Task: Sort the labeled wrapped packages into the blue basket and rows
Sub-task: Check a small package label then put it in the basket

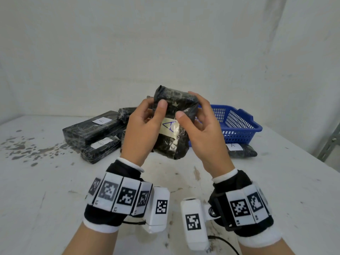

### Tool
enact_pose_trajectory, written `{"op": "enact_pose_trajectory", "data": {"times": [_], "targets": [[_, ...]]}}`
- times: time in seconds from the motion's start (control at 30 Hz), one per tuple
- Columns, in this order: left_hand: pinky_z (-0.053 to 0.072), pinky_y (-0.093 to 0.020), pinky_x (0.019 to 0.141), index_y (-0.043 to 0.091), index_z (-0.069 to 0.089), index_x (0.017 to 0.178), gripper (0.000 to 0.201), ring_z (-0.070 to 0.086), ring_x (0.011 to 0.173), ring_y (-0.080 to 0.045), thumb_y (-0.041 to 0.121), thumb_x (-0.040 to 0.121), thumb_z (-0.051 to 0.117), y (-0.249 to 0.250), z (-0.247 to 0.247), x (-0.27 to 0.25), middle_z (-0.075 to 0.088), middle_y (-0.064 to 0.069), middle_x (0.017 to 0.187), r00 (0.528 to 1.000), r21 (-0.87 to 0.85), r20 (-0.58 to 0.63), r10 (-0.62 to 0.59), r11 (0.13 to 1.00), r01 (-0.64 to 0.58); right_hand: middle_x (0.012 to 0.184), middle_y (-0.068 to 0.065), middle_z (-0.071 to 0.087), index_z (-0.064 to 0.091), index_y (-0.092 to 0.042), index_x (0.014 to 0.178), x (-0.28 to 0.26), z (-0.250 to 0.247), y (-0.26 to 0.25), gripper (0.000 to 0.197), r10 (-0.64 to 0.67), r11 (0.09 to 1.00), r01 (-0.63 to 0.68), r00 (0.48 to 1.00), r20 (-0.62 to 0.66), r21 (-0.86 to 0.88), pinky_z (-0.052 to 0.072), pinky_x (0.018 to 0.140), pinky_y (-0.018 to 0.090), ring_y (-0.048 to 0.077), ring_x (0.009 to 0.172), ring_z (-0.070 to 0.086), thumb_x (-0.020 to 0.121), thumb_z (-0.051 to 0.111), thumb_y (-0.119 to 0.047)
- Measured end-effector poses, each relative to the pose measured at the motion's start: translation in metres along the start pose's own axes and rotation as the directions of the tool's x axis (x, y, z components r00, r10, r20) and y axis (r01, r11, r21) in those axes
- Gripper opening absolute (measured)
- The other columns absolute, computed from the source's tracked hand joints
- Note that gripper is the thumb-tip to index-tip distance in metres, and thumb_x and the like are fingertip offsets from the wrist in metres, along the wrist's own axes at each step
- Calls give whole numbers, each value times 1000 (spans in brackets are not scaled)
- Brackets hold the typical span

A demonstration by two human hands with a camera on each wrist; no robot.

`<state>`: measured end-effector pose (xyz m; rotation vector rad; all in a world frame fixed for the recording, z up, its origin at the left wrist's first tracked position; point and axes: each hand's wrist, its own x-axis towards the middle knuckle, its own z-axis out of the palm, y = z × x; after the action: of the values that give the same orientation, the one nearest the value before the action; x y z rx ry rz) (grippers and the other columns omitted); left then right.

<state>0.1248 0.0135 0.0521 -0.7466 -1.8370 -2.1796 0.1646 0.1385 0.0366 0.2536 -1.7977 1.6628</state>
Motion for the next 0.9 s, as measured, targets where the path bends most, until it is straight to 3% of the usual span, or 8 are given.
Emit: {"op": "enact_pose_trajectory", "data": {"times": [0.17,0.27,0.37,0.47,0.53,0.67,0.8,0.9], "targets": [[52,-54,90,22,67,105,25,67,95,-33,41,91,61,-2,-1,1,72,-12,98,1000,50,19,17,999,-18,114,4,71,48,-35,138,-2,0,-4,50,-27,1000,27,1000,1,14,58,89,31,13,102,71,94,68,-20],[55,-46,87,22,69,107,24,67,93,-32,38,90,63,-2,-2,0,69,-19,98,999,80,48,16,997,-20,109,-2,72,60,-23,125,-2,1,-4,38,-34,999,34,998,-54,-5,58,91,37,13,103,71,89,72,-24],[57,-41,81,23,68,108,33,68,89,-31,44,83,62,0,0,-2,69,-20,95,995,80,94,11,997,-19,106,-1,73,63,-27,114,1,-2,-2,26,-63,998,60,991,-121,-28,57,94,45,16,102,71,90,73,-25],[57,-26,71,33,64,111,40,71,80,-15,50,74,65,-3,-2,-2,72,-7,88,986,121,161,-54,992,35,108,-2,72,62,-27,112,3,-5,-2,23,-79,997,81,972,-222,0,57,93,40,13,102,70,92,71,-25],[58,-29,71,33,62,115,41,73,81,-15,45,77,70,-7,-3,0,74,-6,88,977,134,184,-109,987,85,106,-3,72,61,-26,110,4,-8,-3,21,-70,997,79,961,-266,26,59,86,34,10,99,70,91,70,-29],[59,-29,72,27,59,114,47,70,80,-8,45,74,76,-12,-3,5,70,-2,97,997,99,-9,-77,992,78,98,-4,68,58,-20,101,7,-14,-3,19,20,999,-6,954,-300,48,54,66,19,-3,77,67,90,72,-28],[55,-43,88,25,46,114,66,68,95,-16,63,64,66,-10,-6,7,65,-6,109,978,45,-206,-18,999,28,106,17,67,49,-31,118,5,-10,0,29,72,997,-64,962,-264,39,59,64,30,15,81,70,95,66,-23],[55,-31,84,21,46,114,49,66,85,-4,50,78,66,-5,-5,5,63,-5,114,975,-63,-222,26,997,-41,105,25,64,40,-51,138,3,-7,1,49,16,999,-27,973,-230,-46,60,84,45,22,85,66,100,57,-24]]}}
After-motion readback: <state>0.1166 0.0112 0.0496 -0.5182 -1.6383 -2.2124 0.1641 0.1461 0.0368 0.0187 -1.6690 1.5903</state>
